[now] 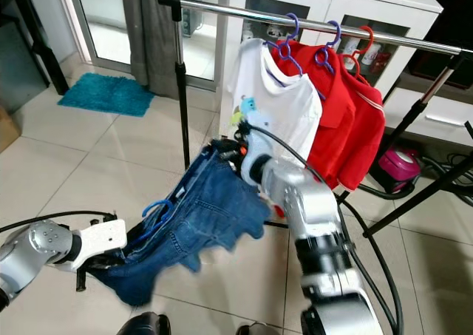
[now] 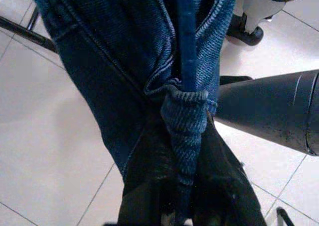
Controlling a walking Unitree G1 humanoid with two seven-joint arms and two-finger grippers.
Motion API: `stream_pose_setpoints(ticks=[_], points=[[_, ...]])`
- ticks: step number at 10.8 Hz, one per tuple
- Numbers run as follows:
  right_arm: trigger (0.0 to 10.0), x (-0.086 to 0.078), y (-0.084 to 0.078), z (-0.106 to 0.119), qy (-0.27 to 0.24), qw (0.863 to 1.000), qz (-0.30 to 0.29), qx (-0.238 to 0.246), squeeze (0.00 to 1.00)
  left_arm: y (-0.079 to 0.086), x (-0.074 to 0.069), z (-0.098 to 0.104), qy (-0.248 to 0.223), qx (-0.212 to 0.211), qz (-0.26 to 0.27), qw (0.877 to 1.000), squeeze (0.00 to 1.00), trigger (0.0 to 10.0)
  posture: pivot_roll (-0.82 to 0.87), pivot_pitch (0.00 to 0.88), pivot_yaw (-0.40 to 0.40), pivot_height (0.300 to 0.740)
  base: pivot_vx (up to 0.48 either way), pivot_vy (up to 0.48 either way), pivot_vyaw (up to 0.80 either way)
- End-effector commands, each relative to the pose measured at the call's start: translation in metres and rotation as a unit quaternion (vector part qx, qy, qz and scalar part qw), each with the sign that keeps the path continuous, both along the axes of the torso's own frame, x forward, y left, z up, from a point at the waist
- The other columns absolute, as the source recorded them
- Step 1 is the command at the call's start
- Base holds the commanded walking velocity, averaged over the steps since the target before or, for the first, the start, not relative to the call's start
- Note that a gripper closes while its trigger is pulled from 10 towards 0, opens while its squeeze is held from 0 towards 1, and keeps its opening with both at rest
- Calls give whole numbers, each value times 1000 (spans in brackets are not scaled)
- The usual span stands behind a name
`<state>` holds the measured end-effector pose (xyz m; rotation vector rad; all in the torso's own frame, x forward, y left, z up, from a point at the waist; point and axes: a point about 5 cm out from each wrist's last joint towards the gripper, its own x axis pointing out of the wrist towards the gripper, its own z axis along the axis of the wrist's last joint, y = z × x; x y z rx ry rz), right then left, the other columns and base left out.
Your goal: Hang hanger
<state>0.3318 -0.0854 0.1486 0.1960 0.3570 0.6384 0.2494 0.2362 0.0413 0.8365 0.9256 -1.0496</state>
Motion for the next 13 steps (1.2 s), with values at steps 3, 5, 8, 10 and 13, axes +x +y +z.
stream_pose_setpoints(ticks=[3, 5, 8, 10, 13], points=[[0, 12, -14, 27, -31, 999, 1, -9, 0, 31, -20, -12, 51, 72, -8, 996, 0, 0, 29, 7, -65, 740, 0, 0, 0], [0, 16, -18, 25, -31, 999, 4, -24, 0, 32, -19, -8, 36, 78, -41, 995, 0, 0, 31, 5, -64, 740, 0, 0, 0], [0, 15, -14, 14, -21, 999, 26, -34, 0, 18, -12, 8, -30, 47, -136, 989, 0, 0, 34, 0, -53, 740, 0, 0, 0], [0, 13, -8, -7, -14, 993, 78, -88, 0, 9, -2, 31, -86, 29, -188, 978, 0, 0, 36, 0, -49, 740, 0, 0, 0], [0, 14, -16, -2, -23, 997, 56, -52, 0, 18, 1, 37, -83, 14, -141, 986, 0, 0, 44, 0, -51, 740, 0, 0, 0]])
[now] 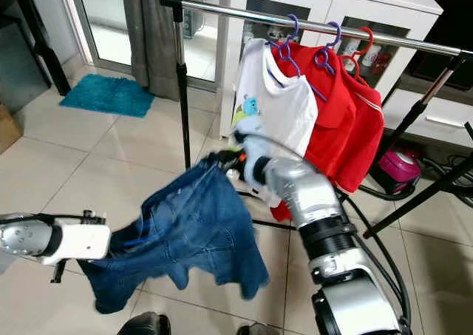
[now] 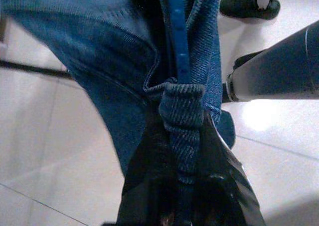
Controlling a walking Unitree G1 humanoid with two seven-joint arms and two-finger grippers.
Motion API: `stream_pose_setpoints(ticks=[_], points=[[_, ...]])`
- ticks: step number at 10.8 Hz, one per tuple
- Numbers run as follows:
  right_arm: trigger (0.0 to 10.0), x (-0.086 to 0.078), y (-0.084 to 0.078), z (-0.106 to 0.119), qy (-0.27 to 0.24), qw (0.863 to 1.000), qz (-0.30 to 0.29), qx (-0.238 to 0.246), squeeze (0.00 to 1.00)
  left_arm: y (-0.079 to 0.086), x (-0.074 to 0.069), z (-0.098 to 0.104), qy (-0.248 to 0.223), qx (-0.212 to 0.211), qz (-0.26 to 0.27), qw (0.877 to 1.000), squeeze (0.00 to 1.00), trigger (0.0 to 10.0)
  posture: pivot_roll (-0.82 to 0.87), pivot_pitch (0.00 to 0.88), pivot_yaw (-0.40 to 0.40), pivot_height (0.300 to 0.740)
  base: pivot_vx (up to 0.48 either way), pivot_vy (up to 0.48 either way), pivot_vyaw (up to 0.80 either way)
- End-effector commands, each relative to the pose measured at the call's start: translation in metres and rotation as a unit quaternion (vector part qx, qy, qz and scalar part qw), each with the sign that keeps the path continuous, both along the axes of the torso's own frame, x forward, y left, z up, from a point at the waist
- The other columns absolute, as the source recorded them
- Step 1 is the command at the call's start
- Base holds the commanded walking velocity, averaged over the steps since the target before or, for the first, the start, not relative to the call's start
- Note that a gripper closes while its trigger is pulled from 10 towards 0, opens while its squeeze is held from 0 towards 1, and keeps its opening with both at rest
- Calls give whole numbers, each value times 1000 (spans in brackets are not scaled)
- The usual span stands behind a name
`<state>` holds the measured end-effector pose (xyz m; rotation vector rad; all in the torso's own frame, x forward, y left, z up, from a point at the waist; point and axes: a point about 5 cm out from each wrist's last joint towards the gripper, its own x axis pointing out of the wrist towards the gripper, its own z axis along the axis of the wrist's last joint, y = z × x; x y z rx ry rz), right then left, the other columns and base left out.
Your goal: Hang hanger
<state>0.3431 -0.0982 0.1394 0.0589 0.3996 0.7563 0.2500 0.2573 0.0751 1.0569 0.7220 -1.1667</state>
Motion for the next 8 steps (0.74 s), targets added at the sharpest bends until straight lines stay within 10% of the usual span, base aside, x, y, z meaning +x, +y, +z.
stream_pose_setpoints(ticks=[1, 4, 8], points=[[0, 6, -18, 19, -41, 999, -26, 13, 0, 10, -1, -1, 14, -3, 38, 999, 0, 0, 40, 0, -43, 740, 0, 0, 0], [0, -1, -47, 38, -72, 997, -38, 15, 0, 31, 10, 9, 36, -97, 199, 975, 0, 0, 32, 0, -30, 740, 0, 0, 0], [0, -22, -39, 18, -56, 998, -25, 0, 0, 28, 32, 44, 39, -244, 245, 938, 0, 0, 38, 0, -19, 740, 0, 0, 0]])
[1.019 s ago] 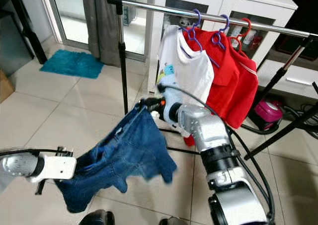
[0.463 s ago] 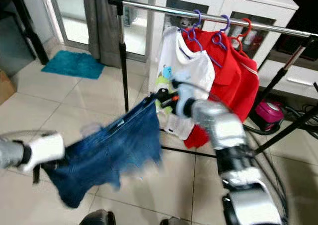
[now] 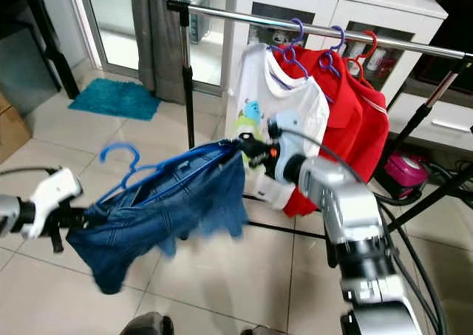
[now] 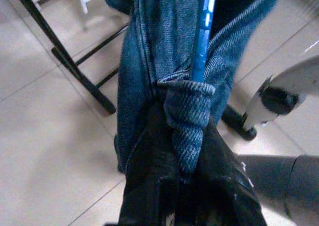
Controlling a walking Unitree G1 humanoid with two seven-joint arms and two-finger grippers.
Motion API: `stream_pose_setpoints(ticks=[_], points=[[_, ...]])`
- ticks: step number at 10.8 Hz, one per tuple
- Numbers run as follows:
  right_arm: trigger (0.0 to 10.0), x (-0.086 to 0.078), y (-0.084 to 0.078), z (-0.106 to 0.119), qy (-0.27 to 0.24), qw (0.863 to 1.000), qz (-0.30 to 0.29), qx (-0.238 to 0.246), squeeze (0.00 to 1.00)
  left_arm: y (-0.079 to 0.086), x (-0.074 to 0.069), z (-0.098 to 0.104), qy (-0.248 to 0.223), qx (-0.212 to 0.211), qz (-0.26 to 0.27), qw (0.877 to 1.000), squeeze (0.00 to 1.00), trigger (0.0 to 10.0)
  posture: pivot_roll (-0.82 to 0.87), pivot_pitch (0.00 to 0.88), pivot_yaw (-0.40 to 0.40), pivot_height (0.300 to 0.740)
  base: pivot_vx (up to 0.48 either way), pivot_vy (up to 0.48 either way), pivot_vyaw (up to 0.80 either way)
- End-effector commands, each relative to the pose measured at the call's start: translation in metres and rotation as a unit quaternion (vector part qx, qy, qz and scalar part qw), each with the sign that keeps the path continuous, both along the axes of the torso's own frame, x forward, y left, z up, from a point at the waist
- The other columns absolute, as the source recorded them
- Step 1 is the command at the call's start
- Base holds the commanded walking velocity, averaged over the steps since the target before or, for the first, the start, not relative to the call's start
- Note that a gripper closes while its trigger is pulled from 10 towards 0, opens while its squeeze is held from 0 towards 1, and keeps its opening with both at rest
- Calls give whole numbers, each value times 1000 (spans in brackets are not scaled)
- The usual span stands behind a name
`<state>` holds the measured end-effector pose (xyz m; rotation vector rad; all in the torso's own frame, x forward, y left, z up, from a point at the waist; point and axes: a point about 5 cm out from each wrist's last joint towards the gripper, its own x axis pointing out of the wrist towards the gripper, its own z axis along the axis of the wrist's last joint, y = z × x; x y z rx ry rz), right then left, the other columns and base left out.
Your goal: Hang hanger
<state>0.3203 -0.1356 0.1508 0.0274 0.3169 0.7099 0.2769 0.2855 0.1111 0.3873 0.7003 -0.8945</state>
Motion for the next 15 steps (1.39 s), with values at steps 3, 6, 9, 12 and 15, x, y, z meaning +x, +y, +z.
stream_pose_setpoints(ticks=[3, 6, 9, 12, 15], points=[[0, -11, 25, -16, -42, 997, -8, -58, 0, -7, 17, 42, -30, -70, -13, 997, 0, 0, 50, 0, -11, 740, 0, 0, 0], [0, 12, 20, 17, -106, 992, -57, -31, 0, 2, 8, 12, 73, 46, -16, 996, 0, 0, 48, 0, 14, 740, 0, 0, 0], [0, 24, 8, 30, -121, 989, -64, -51, 0, 13, 8, -12, 90, 118, 49, 988, 0, 0, 49, 0, 5, 740, 0, 0, 0], [0, 7, 14, 7, -82, 994, -20, -70, 0, -2, 36, 15, 17, 9, 98, 995, 0, 0, 48, 0, -6, 740, 0, 0, 0], [0, -18, 36, -41, -31, 993, 18, -108, 0, -17, 54, 50, -28, -98, 90, 991, 0, 0, 43, 0, 2, 740, 0, 0, 0]])
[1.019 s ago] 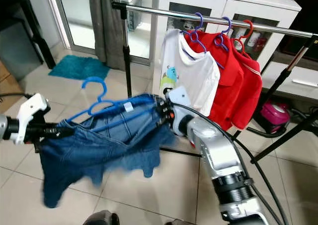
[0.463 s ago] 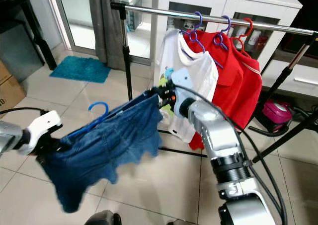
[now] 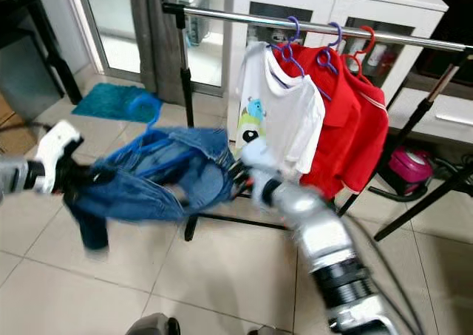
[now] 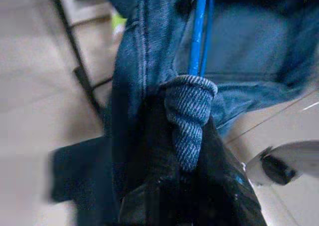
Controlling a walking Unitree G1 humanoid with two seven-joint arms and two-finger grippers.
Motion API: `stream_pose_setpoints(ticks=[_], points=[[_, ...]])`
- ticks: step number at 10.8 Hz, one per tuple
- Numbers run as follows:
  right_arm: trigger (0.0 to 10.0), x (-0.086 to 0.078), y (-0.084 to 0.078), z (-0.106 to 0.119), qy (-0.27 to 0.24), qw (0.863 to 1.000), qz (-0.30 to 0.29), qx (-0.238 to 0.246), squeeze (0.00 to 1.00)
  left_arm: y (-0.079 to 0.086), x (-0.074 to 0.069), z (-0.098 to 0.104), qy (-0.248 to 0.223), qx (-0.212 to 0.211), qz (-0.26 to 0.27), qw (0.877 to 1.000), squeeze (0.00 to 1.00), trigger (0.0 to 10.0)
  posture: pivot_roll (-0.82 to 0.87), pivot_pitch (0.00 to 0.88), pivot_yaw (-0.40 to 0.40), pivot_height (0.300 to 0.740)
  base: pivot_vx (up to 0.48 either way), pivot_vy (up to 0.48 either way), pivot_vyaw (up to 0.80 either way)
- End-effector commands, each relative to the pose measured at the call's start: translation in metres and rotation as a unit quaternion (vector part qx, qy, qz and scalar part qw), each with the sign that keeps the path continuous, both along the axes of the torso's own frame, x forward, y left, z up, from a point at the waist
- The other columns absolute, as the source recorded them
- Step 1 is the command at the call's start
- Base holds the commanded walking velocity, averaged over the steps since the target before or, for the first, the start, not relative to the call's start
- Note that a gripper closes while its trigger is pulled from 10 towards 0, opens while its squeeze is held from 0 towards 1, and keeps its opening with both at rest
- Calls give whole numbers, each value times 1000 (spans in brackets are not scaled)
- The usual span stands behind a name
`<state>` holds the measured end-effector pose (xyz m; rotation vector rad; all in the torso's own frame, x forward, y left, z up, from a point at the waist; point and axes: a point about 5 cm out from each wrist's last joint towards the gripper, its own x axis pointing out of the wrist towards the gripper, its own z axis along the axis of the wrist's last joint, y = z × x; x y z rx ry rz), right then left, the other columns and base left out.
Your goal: Hang hanger
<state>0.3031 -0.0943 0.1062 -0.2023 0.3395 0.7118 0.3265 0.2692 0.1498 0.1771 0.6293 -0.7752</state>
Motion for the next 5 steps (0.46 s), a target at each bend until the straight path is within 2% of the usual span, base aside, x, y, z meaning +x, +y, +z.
stream_pose_setpoints(ticks=[1, 3, 4, 5], points=[[0, -2, 8, -7, 1, 1000, 14, -10, 0, -10, 7, 18, -34, -24, -22, 999, 0, 0, 43, 0, 7, 740, 0, 0, 0], [0, 3, 29, -19, 8, 1000, 13, 4, 0, -35, 4, 32, -46, -74, -97, 991, 0, 0, 50, 0, 10, 740, 0, 0, 0], [0, 6, 37, -24, 4, 1000, 9, -2, 0, -43, -1, 37, -42, -81, -129, 987, 0, 0, 55, 0, 8, 740, 0, 0, 0], [10000, 8, 40, -25, -10, 1000, 16, -2, 0, -43, -6, 40, -44, -74, -142, 986, 0, 0, 61, 0, 4, 740, 0, 0, 0]])
